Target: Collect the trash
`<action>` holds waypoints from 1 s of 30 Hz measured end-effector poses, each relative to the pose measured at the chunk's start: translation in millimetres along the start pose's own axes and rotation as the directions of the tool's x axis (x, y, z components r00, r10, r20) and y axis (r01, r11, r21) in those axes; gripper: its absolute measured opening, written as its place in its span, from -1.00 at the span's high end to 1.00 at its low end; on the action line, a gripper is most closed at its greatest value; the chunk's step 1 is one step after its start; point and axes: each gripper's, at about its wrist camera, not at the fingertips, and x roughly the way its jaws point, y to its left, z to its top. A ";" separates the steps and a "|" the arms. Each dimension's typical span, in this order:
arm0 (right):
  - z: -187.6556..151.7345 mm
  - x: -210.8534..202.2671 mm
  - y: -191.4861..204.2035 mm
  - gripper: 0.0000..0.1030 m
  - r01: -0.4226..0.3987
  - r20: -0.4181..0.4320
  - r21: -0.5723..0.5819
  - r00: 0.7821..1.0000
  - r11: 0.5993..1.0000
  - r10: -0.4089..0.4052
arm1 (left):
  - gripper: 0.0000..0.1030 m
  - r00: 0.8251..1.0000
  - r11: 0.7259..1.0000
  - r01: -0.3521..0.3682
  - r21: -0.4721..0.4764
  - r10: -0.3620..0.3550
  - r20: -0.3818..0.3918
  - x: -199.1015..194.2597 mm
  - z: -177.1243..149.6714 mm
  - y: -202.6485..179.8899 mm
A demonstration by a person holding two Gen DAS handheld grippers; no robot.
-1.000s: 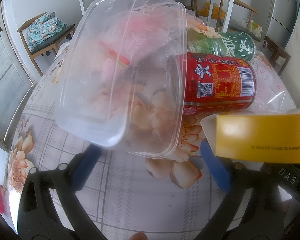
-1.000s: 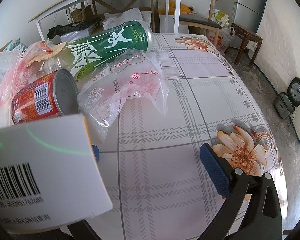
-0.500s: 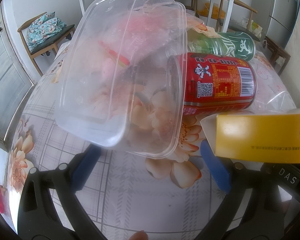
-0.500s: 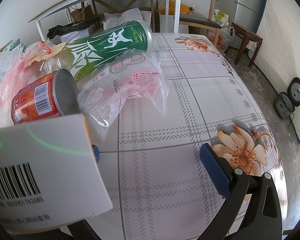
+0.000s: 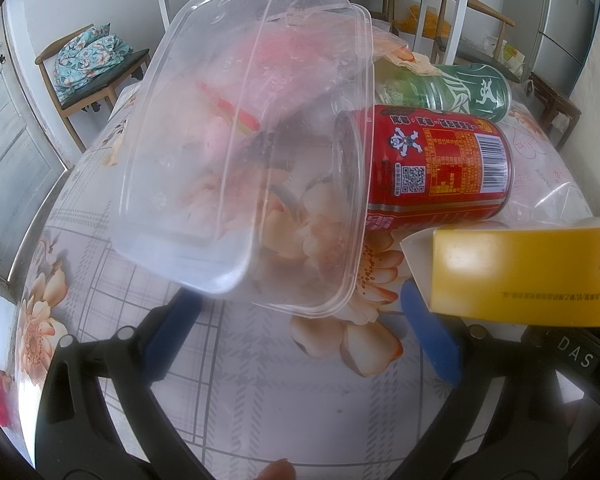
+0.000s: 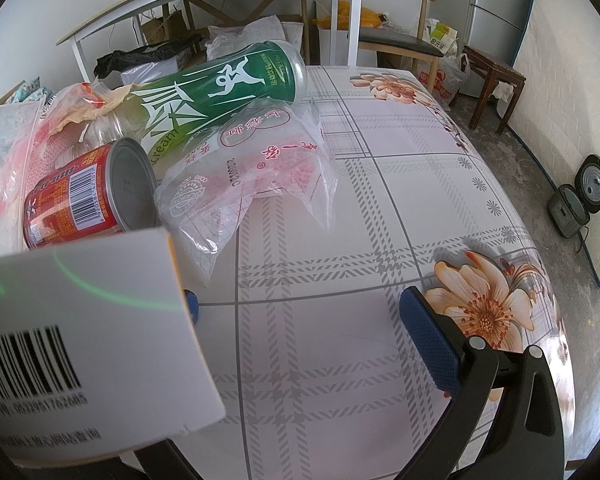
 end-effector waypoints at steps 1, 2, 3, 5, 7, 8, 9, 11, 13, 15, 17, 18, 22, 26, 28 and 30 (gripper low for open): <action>0.0 0.0 -0.1 -0.89 -0.001 0.000 0.000 1.000 1.000 0.001 | -0.87 1.000 1.000 0.000 0.000 0.000 0.000 0.0 0.0 0.0; -0.1 -0.1 -0.1 -0.89 -0.001 0.000 -0.001 1.000 1.000 0.001 | -0.87 1.000 1.000 0.000 0.000 0.000 0.000 0.0 0.0 0.0; 0.0 0.0 -0.1 -0.89 -0.001 0.000 0.000 1.000 1.000 0.001 | -0.87 1.000 1.000 0.000 0.000 0.000 0.000 0.0 0.0 0.0; 0.1 0.0 0.0 -0.89 -0.003 0.000 -0.003 1.000 1.000 0.003 | -0.87 1.000 1.000 0.001 -0.001 -0.001 0.000 0.0 0.0 0.1; 0.0 0.1 0.1 -0.89 -0.005 0.000 -0.008 1.000 1.000 0.005 | -0.87 1.000 1.000 0.002 0.001 -0.002 0.000 0.0 -0.1 0.0; -1.1 0.9 0.1 -0.89 -0.006 -0.001 -0.010 1.000 1.000 0.006 | -0.87 1.000 1.000 0.002 0.002 -0.002 0.000 -0.1 -0.1 -0.2; -4.4 -2.0 -5.2 -0.89 -0.008 -0.001 -0.011 1.000 1.000 0.008 | -0.87 1.000 1.000 0.003 0.003 -0.003 0.000 -0.2 -0.3 -0.3; -4.3 -2.2 -3.1 -0.89 -0.010 -0.001 -0.015 1.000 1.000 0.010 | -0.87 1.000 1.000 0.005 0.006 -0.005 0.000 3.0 -0.6 -1.7; -5.9 -2.2 -2.5 -0.89 -0.013 -0.001 -0.020 1.000 1.000 0.013 | -0.87 1.000 1.000 0.010 0.011 -0.010 0.000 0.4 -0.1 -2.8; -5.0 -3.5 -3.2 -0.89 -0.019 -0.002 -0.029 1.000 0.999 0.018 | -0.87 1.000 1.000 0.019 0.024 -0.019 -0.001 0.4 -1.6 -3.3; -7.3 -5.6 -4.9 -0.89 -0.023 -0.005 -0.038 1.000 0.999 0.023 | -0.87 1.000 0.999 0.029 0.039 -0.029 -0.002 -5.0 -8.5 -1.7; -7.1 -6.1 -5.0 -0.89 -0.025 -0.009 -0.042 1.000 0.999 0.024 | -0.87 0.999 0.998 0.033 0.045 -0.033 -0.002 -6.8 -10.8 -0.2; -8.9 -9.6 -11.3 -0.89 -0.029 -0.051 -0.047 0.998 0.998 0.027 | -0.87 0.998 0.996 0.055 0.074 -0.055 -0.003 -14.1 -20.0 3.1; -20.0 -18.3 -21.3 -0.89 -0.039 -0.079 -0.064 0.996 0.997 0.034 | -0.87 0.998 0.994 0.063 0.085 -0.063 -0.003 -18.6 -25.5 5.7; -29.7 -25.5 -26.8 -0.89 -0.050 -0.094 -0.086 0.995 0.995 0.042 | -0.87 0.998 0.993 0.069 0.093 -0.069 -0.003 -21.0 -28.3 7.1; -36.0 -31.8 -29.9 -0.89 -0.062 -0.110 -0.110 0.993 0.992 0.049 | -0.87 0.997 0.992 0.074 0.098 -0.074 -0.004 -22.8 -30.9 9.5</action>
